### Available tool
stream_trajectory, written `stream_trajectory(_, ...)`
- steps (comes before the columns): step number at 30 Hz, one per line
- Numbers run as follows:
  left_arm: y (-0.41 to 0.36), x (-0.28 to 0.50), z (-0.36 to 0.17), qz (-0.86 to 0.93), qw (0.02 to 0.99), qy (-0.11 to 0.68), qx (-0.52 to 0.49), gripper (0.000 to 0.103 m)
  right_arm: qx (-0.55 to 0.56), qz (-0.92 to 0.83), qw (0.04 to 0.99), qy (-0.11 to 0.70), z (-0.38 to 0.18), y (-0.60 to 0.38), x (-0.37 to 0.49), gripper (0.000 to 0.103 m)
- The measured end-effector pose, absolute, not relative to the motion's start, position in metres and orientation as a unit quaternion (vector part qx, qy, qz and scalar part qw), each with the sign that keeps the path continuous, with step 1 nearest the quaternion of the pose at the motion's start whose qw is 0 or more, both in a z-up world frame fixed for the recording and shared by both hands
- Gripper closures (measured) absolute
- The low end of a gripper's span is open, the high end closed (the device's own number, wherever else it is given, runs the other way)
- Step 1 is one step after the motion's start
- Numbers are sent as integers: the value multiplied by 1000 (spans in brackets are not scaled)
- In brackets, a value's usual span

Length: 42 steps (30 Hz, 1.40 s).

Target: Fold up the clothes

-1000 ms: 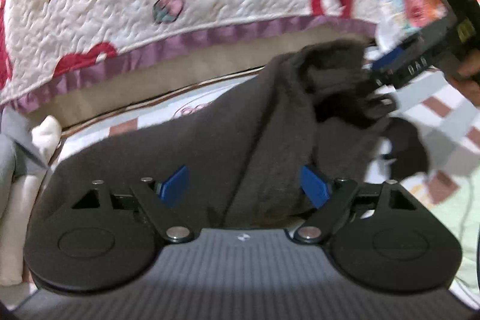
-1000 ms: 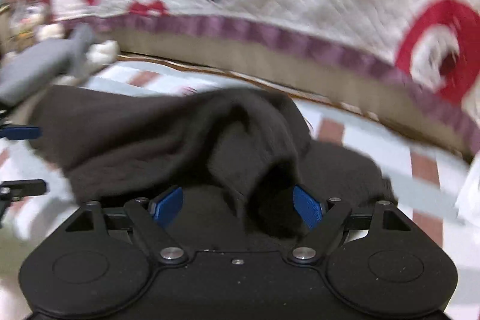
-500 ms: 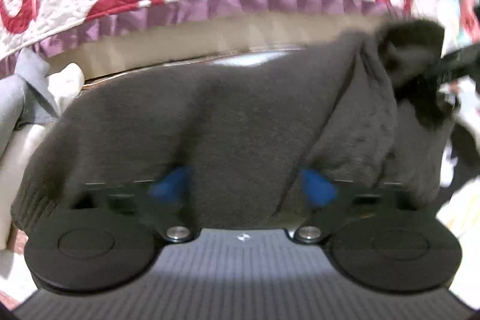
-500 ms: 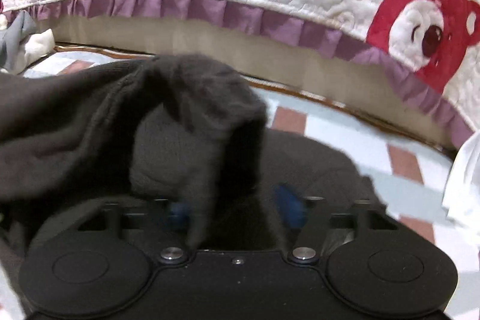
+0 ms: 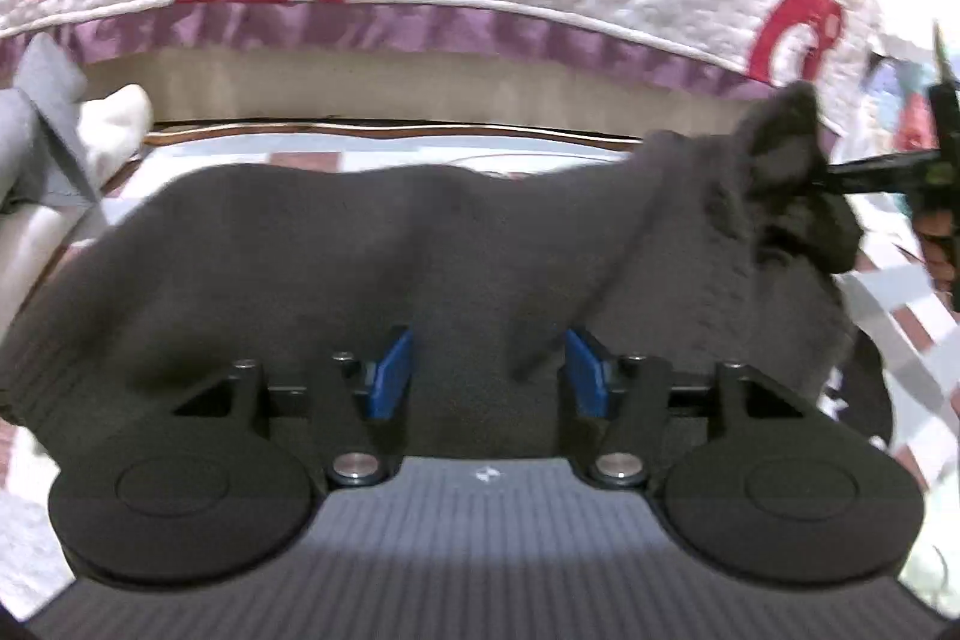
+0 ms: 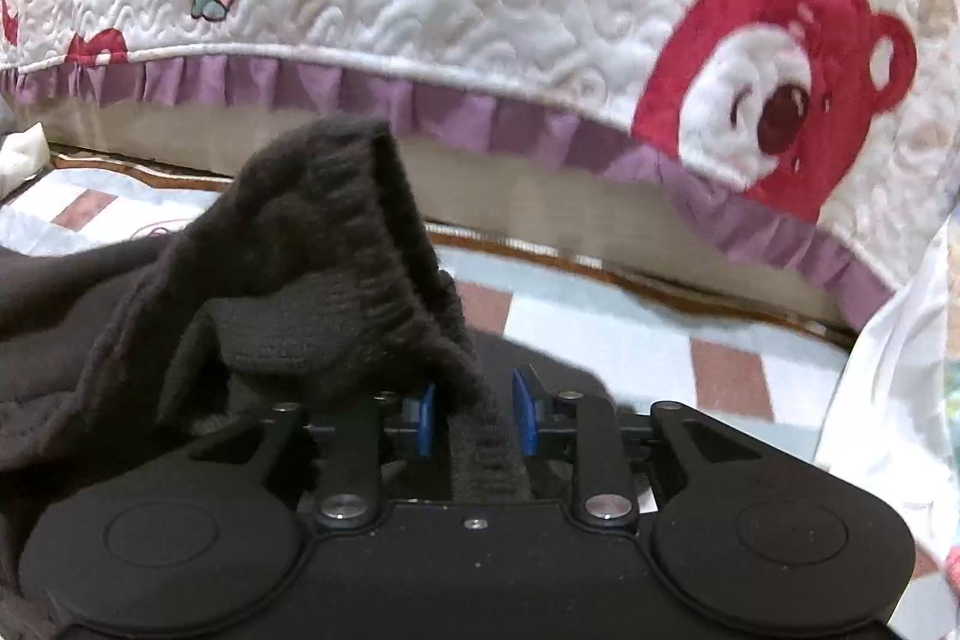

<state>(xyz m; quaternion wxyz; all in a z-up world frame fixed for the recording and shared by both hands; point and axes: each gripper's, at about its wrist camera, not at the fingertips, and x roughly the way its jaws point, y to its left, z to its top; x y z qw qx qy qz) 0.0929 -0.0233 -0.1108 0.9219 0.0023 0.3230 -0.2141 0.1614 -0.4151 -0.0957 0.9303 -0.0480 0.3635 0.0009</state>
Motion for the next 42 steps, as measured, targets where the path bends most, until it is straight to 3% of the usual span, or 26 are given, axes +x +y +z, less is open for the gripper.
stream_trajectory(4,-51,81,-117,-170,939,274,121,29,-9,12,926,377,-108,-427,157,49)
stream_trajectory(8,-44,95,-128,-132,947,262,131,19,11,30,920,391,-118,-430,153,31)
stream_trajectory(11,-32,108,-128,-127,954,251,104,18,-9,33,912,409,-132,-425,159,16)
stream_trajectory(12,-29,111,-127,-128,955,249,93,27,-14,34,914,405,-136,-423,161,17)
stream_trajectory(13,-26,114,-126,-129,956,249,81,41,-6,39,916,400,-136,-423,161,20)
stream_trajectory(14,-23,118,-123,-132,956,254,69,80,2,44,918,394,-136,-423,161,52)
stream_trajectory(15,-20,121,-119,-132,955,261,55,90,11,48,920,389,-136,-423,162,68)
stream_trajectory(17,-13,123,-107,-127,958,257,28,91,52,26,931,360,-118,-425,152,83)
stream_trajectory(18,-10,121,-99,-118,962,245,28,91,65,15,938,340,-105,-426,143,84)
stream_trajectory(28,11,78,-26,-73,986,142,48,93,64,-66,977,195,16,-422,30,85)
stream_trajectory(32,21,36,12,-71,990,106,56,93,17,-59,983,175,49,-400,-20,86)
stream_trajectory(42,58,-77,141,-120,992,-2,46,93,26,-54,993,102,156,-404,-132,86)
